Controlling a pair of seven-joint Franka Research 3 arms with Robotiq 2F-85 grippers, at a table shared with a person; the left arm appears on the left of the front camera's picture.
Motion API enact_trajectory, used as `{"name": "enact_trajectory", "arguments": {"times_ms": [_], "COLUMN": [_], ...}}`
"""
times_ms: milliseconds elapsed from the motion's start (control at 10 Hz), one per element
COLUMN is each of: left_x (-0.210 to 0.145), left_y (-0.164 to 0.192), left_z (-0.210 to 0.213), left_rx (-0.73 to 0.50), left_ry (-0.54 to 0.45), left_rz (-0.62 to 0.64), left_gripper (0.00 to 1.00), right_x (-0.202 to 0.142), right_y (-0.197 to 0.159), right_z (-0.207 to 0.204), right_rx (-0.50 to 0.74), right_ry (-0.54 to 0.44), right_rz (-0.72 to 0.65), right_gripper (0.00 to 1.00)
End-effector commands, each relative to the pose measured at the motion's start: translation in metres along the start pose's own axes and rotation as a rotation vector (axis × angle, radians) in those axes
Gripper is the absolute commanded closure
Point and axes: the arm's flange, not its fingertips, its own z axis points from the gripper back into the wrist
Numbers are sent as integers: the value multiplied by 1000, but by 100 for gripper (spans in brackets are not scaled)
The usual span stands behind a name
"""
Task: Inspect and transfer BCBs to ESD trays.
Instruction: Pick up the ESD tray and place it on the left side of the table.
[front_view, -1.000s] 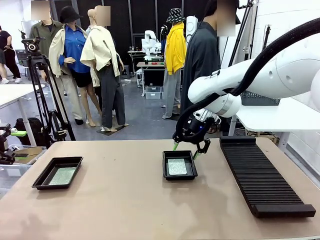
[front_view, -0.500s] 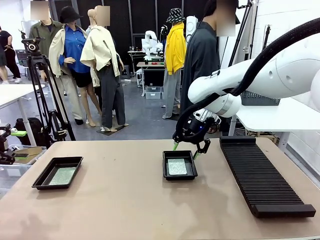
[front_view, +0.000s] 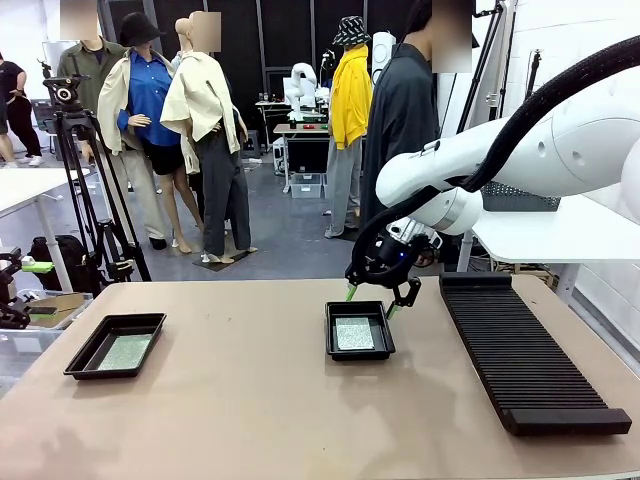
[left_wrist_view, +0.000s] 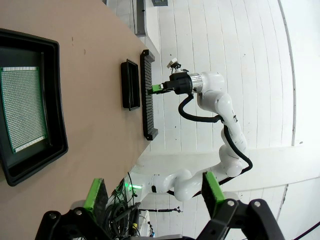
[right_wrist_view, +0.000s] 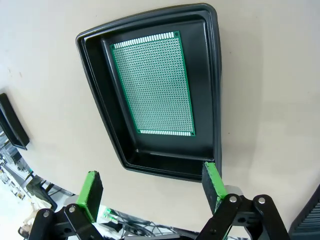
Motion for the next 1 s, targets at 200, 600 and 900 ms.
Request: {"name": "enact_trajectory", "arguments": {"times_ms": [200,600,900], "left_x": [-1,-1,-1], "left_y": [-2,-2,-2], "left_z": [1,1,1], "left_rx": [1,1,1], "left_ry": [-1,-1,-1], "left_rz": [-4,-4,-4], "left_gripper": [0,0,0], "right_x": [0,0,-37], "right_y": [1,0,-22], "right_z": [0,0,40], "right_rx": [5,0,109], "right_ry": [-10,0,-76], "right_rz": [1,0,43], "right_gripper": [0,0,0]}}
